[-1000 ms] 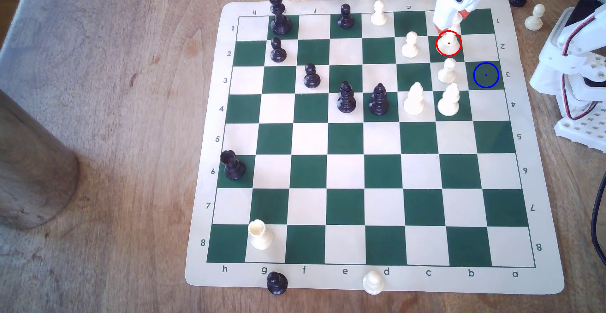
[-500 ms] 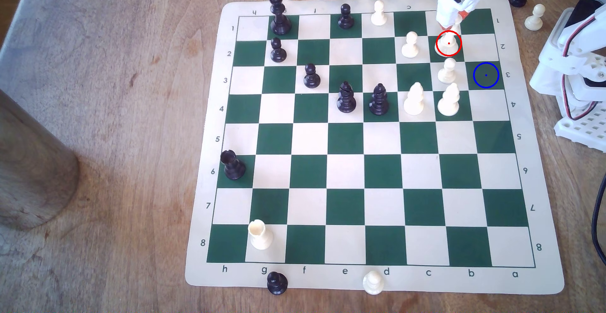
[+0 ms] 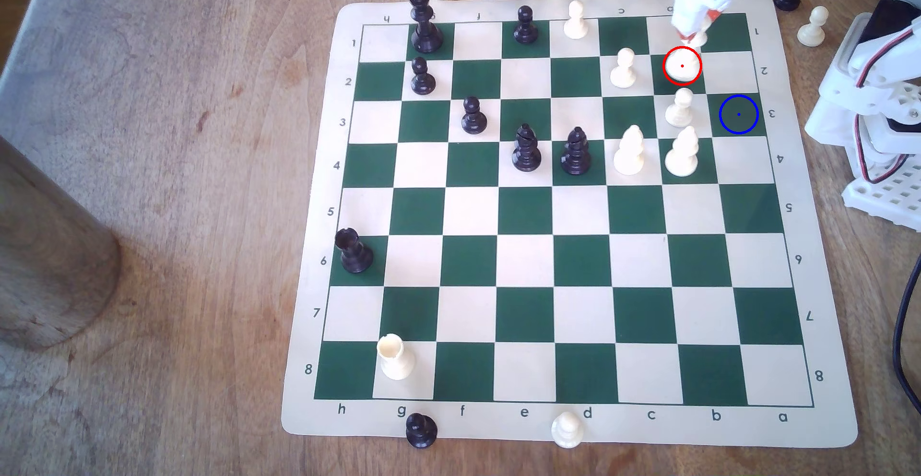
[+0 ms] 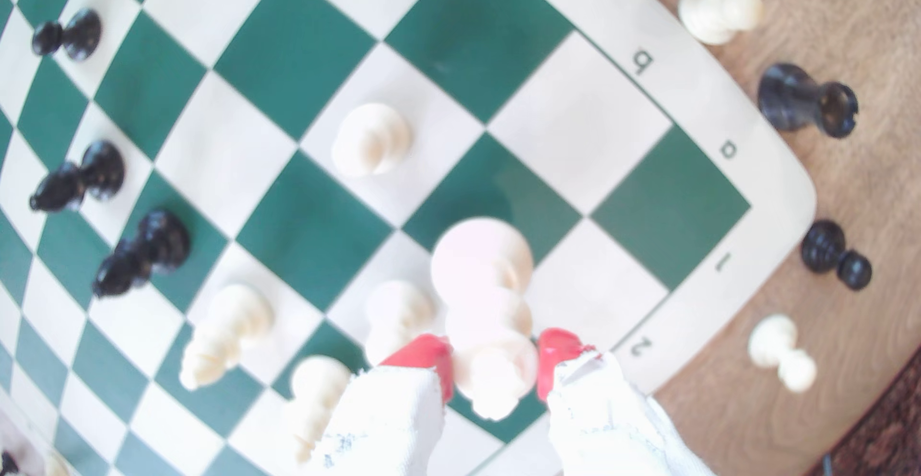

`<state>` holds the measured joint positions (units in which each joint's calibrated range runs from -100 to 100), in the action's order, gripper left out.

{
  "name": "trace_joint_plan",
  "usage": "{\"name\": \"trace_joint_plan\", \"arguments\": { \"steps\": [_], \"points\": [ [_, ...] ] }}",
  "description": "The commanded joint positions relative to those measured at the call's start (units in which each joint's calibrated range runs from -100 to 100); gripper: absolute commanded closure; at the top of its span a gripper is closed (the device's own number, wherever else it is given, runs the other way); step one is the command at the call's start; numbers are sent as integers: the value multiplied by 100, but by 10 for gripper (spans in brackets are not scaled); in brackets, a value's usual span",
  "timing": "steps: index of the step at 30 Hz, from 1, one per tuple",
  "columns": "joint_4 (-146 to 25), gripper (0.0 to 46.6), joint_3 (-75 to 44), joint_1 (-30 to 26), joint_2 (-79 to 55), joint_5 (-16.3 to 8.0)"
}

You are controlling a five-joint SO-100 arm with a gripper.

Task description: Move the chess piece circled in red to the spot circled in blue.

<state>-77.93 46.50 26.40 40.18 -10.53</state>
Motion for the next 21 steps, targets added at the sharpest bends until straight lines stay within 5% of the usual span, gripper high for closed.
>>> {"name": "trace_joint_plan", "arguments": {
  "steps": [1, 21],
  "points": [
    [-389, 464, -380, -227, 660, -49],
    [-643, 464, 1633, -532, 2137, -54]
  ]
}}
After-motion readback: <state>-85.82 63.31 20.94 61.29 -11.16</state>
